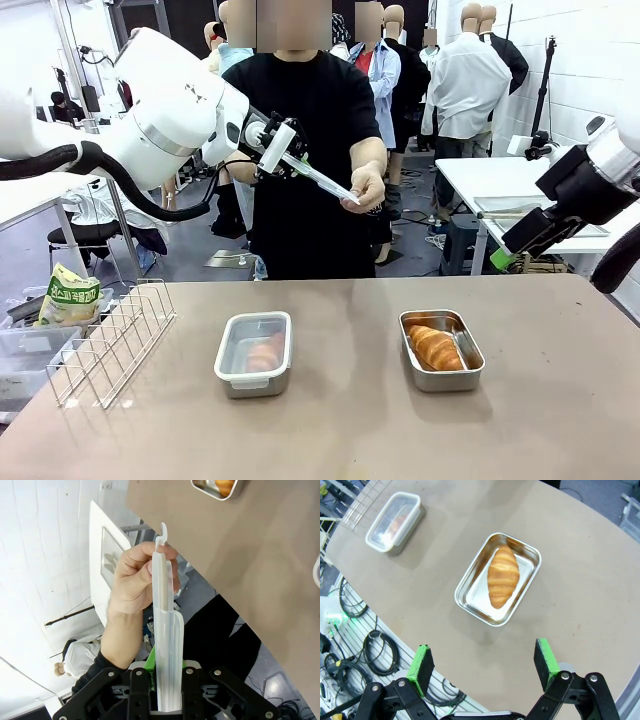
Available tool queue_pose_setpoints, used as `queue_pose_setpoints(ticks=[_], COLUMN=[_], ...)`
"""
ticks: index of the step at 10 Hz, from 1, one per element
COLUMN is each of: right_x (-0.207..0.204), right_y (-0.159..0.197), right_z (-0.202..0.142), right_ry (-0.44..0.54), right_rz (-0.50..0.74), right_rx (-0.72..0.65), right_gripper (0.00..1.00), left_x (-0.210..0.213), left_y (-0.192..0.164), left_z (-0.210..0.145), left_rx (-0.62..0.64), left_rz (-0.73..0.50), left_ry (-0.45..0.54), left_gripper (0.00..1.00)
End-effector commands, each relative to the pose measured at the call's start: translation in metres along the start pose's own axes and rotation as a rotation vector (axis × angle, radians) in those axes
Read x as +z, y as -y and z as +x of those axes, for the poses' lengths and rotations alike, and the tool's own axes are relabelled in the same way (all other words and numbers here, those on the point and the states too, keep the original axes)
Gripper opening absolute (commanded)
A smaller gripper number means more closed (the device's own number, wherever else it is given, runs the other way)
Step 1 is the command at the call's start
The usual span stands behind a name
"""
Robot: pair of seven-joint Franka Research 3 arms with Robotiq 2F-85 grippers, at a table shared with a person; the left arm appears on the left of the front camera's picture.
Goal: Place the bread in airtight containers.
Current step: Release when the human grabs the Airtight Container lid.
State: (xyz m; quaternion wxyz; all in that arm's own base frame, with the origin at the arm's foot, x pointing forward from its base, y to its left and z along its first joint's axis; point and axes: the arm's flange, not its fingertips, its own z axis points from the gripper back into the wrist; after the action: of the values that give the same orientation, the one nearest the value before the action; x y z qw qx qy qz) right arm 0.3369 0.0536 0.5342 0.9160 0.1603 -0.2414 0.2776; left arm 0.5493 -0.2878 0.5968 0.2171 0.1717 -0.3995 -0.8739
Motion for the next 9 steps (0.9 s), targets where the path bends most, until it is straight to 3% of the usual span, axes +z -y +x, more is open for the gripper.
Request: queue_pose_setpoints(ticks=[1, 7, 9], right_x=[-0.0011, -0.0011, -0.0011], right_y=[0.0004, 0.0004, 0.0004], right_z=[-0.0002, -0.0002, -0.0002], right_ry=[0.003, 0.003, 0.003], right_rz=[0.015, 0.015, 0.015], right_rx=[-0.005, -0.005, -0.005], right_gripper=[1.0, 1.0, 1.0], left_x=[0.0004, -0.0006, 0.0037], left_y=[-0.0008, -0.0001, -0.0006], left_z=[-0.0002, 0.0003, -0.0001], left_rx=[-0.01, -0.001, -0.038], left_rz=[0.006, 0.001, 0.031], left_ry=[-0.008, -0.001, -0.003], left_gripper=[0.0, 0.0, 0.4])
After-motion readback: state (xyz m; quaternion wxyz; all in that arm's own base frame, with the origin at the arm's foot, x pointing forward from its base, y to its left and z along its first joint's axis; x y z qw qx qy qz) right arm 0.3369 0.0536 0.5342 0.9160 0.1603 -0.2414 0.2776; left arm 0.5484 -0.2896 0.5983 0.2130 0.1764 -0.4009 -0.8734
